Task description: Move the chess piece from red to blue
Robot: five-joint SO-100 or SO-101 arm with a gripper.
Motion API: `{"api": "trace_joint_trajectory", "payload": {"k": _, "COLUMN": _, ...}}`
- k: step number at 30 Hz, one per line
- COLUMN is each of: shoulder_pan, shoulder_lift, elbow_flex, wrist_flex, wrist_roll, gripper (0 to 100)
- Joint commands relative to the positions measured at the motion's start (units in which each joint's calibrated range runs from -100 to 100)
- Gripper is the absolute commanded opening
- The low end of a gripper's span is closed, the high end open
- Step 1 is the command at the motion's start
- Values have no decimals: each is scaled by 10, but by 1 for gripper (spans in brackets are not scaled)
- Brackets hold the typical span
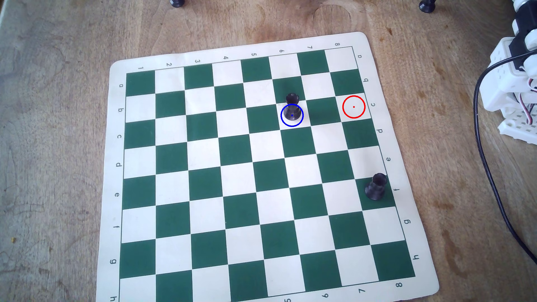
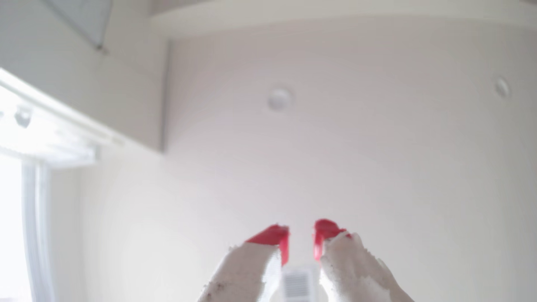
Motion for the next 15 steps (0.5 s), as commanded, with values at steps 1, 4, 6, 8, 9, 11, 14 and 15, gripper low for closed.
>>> {"api": "trace_joint_trajectory", "payload": {"k": 1, "shoulder_pan": -7, "shoulder_lift": 0, "elbow_flex": 9, "wrist_flex": -4, "wrist_roll": 31, "gripper": 5}}
{"api": "trace_joint_trajectory", "payload": {"k": 4, "shoulder_pan": -7, "shoulder_lift": 0, "elbow_flex": 9, "wrist_flex": -4, "wrist_roll": 50, "gripper": 5}}
{"api": "trace_joint_trajectory", "payload": {"k": 6, "shoulder_pan": -7, "shoulder_lift": 0, "elbow_flex": 9, "wrist_flex": -4, "wrist_roll": 65, "gripper": 5}}
{"api": "trace_joint_trajectory", "payload": {"k": 8, "shoulder_pan": -8, "shoulder_lift": 0, "elbow_flex": 9, "wrist_flex": -4, "wrist_roll": 65, "gripper": 4}}
{"api": "trace_joint_trajectory", "payload": {"k": 9, "shoulder_pan": -8, "shoulder_lift": 0, "elbow_flex": 9, "wrist_flex": -4, "wrist_roll": 65, "gripper": 4}}
{"api": "trace_joint_trajectory", "payload": {"k": 11, "shoulder_pan": -8, "shoulder_lift": 0, "elbow_flex": 9, "wrist_flex": -4, "wrist_roll": 65, "gripper": 4}}
{"api": "trace_joint_trajectory", "payload": {"k": 14, "shoulder_pan": -8, "shoulder_lift": 0, "elbow_flex": 9, "wrist_flex": -4, "wrist_roll": 65, "gripper": 4}}
{"api": "trace_joint_trajectory", "payload": {"k": 15, "shoulder_pan": -8, "shoulder_lift": 0, "elbow_flex": 9, "wrist_flex": -4, "wrist_roll": 65, "gripper": 4}}
